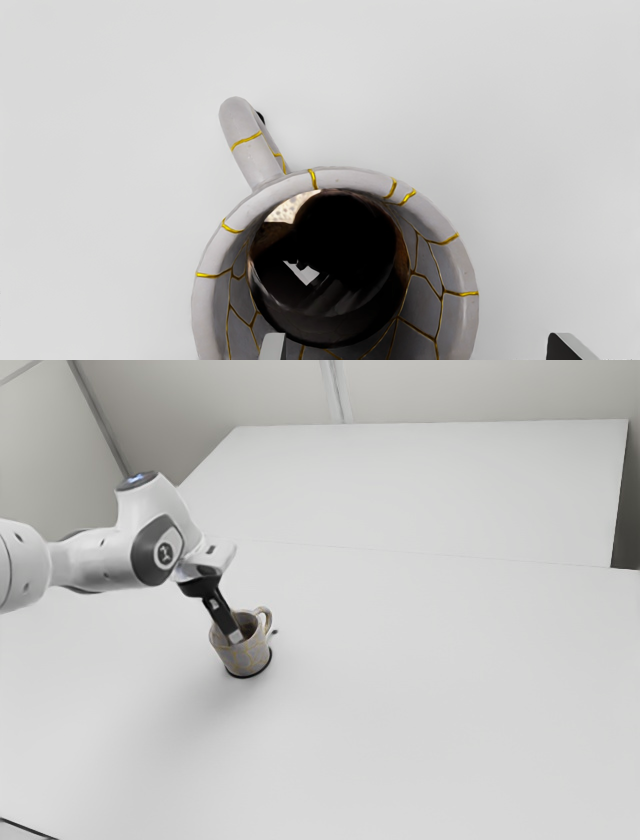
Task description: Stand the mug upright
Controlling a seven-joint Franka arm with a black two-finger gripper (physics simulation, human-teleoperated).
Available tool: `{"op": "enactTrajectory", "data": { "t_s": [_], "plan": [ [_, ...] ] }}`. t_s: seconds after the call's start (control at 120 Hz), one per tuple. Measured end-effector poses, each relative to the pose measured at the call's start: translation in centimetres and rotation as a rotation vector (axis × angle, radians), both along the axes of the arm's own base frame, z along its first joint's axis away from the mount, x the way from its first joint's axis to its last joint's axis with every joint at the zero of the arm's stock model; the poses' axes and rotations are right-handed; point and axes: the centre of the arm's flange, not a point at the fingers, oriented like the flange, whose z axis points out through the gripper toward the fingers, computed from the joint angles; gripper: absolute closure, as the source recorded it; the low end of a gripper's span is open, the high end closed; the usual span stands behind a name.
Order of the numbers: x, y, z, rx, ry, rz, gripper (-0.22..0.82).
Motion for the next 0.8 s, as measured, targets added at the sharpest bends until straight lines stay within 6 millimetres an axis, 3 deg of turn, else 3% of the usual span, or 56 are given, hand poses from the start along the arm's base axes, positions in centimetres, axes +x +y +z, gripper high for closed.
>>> {"op": "enactTrajectory", "data": {
  "t_s": [0.167,0.608,0.8],
  "plan": [
    [-0.3,0.3,2.5,-0.006,0.044,0.160,0.02],
    [1.5,0.8,13.5,-0.011,0.045,0.463,0.00],
    [1.5,0.1,16.7,-0.015,0.055,0.530,0.00]
  ]
}}
